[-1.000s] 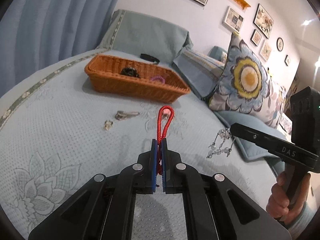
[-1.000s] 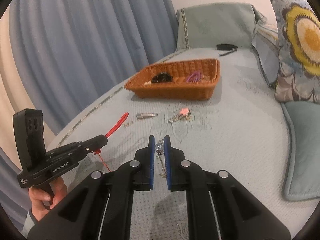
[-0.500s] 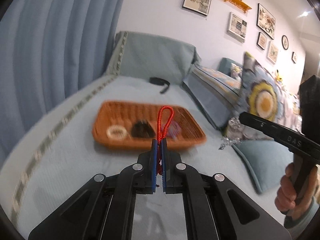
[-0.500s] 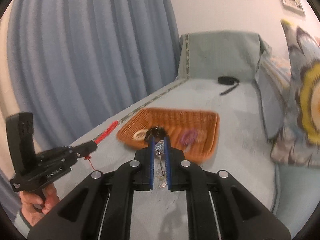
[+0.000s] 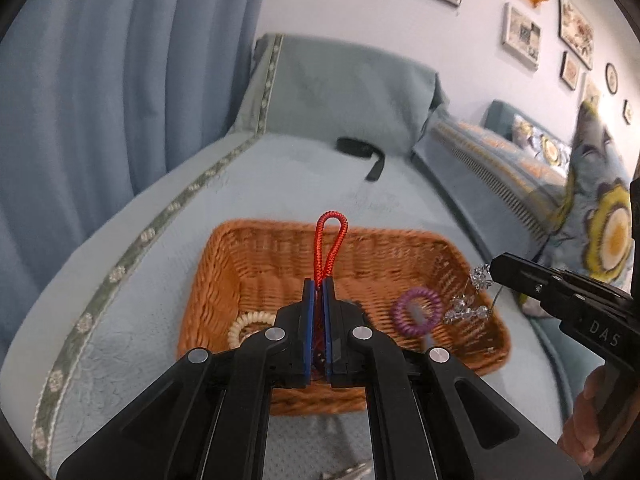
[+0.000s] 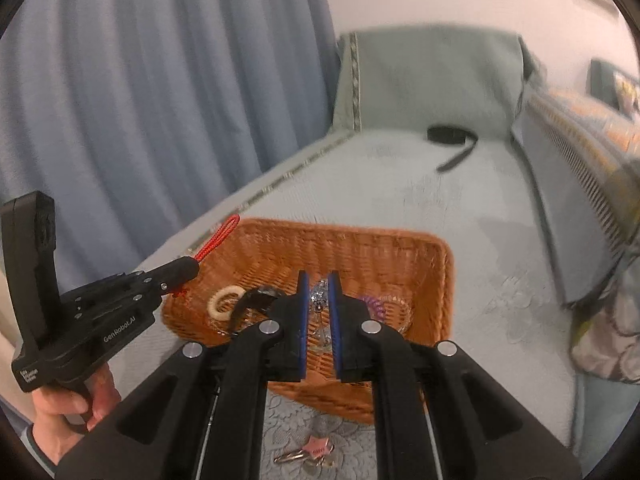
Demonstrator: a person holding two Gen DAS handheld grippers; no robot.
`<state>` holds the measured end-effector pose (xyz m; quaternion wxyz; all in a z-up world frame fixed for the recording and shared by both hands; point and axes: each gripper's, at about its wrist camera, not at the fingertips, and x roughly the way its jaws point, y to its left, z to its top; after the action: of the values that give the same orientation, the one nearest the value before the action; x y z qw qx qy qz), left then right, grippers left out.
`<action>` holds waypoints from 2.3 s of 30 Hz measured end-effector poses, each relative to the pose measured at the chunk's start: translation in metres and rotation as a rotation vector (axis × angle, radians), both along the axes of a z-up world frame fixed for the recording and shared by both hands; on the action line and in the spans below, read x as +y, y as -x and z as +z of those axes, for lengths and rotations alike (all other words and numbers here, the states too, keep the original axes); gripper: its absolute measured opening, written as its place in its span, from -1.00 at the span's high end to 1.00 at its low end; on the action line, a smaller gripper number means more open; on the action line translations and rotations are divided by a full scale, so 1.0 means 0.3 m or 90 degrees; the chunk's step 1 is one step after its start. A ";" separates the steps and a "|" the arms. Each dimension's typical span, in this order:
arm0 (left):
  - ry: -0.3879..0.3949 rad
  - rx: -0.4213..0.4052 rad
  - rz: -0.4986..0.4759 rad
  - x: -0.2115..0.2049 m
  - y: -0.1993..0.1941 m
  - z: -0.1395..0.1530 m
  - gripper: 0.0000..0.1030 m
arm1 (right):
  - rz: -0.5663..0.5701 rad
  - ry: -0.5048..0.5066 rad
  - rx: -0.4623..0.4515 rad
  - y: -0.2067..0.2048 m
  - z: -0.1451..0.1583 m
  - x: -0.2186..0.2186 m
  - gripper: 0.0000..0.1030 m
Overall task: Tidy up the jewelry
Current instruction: 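Carry the red cord and silver chain toward the wicker basket with both tools, then lower the cord and chain into the basket and open both tools, then grasp the pink star hair clip with the right tool while the left grasps the gold clasp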
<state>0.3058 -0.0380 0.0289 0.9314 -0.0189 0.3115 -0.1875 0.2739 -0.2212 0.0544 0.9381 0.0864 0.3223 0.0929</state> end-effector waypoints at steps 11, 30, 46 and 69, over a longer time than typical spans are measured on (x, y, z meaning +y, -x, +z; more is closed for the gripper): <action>-0.005 0.048 -0.016 -0.008 -0.020 -0.102 0.58 | -0.030 -0.034 0.074 -0.077 -0.135 -0.049 0.81; 0.084 -0.069 -0.054 0.171 0.437 0.158 0.05 | 0.040 -0.047 -0.013 0.324 0.063 0.000 -0.11; 0.103 0.083 -0.011 0.237 0.404 -0.196 0.13 | 0.048 -0.217 0.136 0.335 -0.240 -0.021 0.37; 0.086 0.154 -0.053 0.252 0.366 -0.301 0.13 | -0.031 -0.088 0.225 0.128 -0.356 0.117 0.37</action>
<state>0.1961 0.0377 -0.0615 0.8749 -0.0913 0.4090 -0.2430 0.2356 -0.1862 -0.0523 0.8606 0.1733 0.4730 0.0752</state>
